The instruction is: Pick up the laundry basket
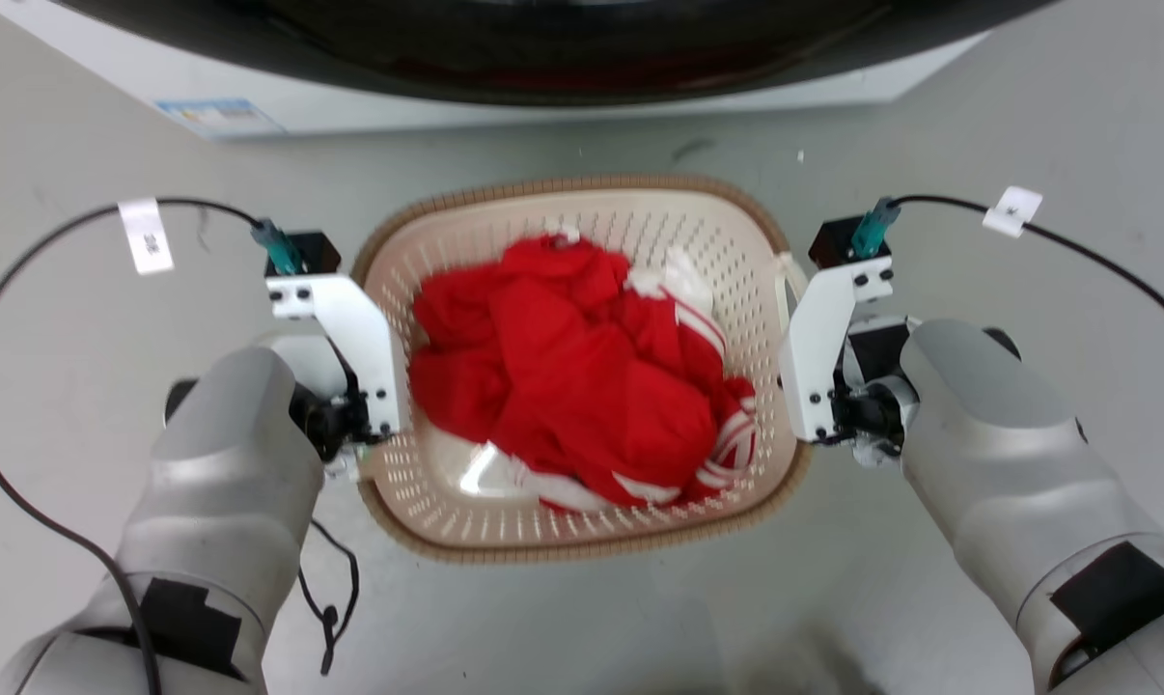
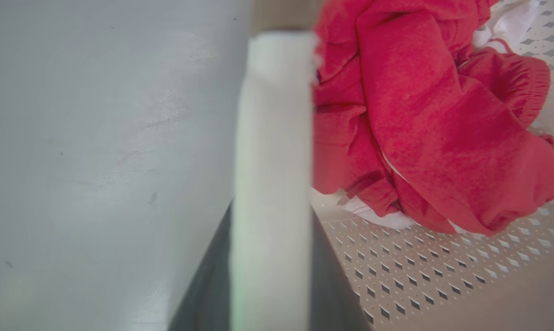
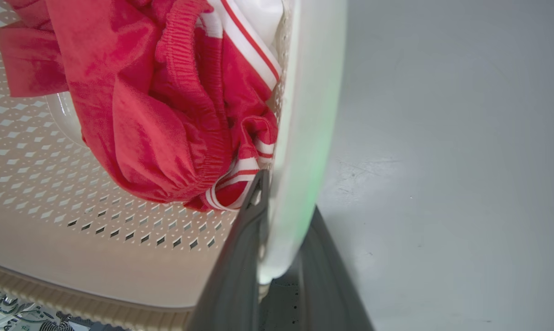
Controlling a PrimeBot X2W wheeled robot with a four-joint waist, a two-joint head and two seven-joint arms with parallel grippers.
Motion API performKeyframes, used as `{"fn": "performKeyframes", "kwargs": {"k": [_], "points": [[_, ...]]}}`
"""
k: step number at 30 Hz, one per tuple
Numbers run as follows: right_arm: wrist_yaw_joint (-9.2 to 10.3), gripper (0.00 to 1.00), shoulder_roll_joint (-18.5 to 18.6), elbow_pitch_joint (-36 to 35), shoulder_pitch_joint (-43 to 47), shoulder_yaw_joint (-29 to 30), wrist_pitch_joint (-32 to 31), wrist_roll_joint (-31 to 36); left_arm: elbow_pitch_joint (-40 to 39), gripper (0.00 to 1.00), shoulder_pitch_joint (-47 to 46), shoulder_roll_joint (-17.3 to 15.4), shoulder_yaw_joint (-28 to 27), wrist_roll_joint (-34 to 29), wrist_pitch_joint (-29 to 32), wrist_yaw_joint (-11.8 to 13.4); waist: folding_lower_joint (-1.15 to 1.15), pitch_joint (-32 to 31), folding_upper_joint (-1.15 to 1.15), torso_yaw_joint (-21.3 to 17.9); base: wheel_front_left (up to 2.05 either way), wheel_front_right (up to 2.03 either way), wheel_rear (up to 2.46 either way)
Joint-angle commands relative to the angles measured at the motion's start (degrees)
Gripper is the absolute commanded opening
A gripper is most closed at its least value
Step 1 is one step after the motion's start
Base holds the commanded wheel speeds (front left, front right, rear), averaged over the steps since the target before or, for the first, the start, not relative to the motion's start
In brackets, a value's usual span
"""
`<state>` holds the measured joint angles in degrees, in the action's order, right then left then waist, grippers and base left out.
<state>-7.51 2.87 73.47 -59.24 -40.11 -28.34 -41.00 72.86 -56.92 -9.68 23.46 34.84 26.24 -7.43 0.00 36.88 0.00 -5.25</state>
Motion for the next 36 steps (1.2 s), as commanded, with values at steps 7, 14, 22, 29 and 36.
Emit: {"fn": "performKeyframes", "kwargs": {"k": [7, 14, 22, 29, 36], "points": [[0.04, 0.00, 0.01, 0.21, 3.18, -0.69, -6.17, -1.71, 0.17, 0.00, 3.98, 0.68, 0.92, 3.52, 6.87, -0.15, 0.00, -11.42, 0.00, 0.77, 0.00, 0.00, 0.00], [0.04, 0.00, 0.01, 0.31, 5.68, -1.10, -11.17, -3.13, 0.27, 0.00, 6.89, 0.59, 1.19, 6.09, 10.85, -0.16, 0.00, -18.27, 0.00, 1.10, 0.00, 0.00, 0.00], [0.04, 0.00, 0.08, 0.34, 8.40, -2.10, -14.61, -4.41, 0.45, 0.00, 10.23, 0.22, 1.86, 7.83, 14.63, -0.16, 0.00, -24.67, 0.00, 0.89, 0.00, 0.00, 0.00], [0.04, 0.00, 0.09, 0.36, 11.80, -2.96, -17.31, -5.62, 0.62, 0.00, 14.21, 0.61, 1.88, 9.44, 16.67, -0.16, 0.00, -30.51, 0.00, 0.57, 0.00, 0.00, 0.00], [0.04, 0.00, 0.08, 0.39, 14.96, -3.99, -18.97, -6.13, 0.77, 0.00, 18.44, 1.22, 1.89, 10.76, 17.44, -0.18, 0.00, -35.82, 0.00, 0.02, 0.00, 0.00, 0.00]]}}
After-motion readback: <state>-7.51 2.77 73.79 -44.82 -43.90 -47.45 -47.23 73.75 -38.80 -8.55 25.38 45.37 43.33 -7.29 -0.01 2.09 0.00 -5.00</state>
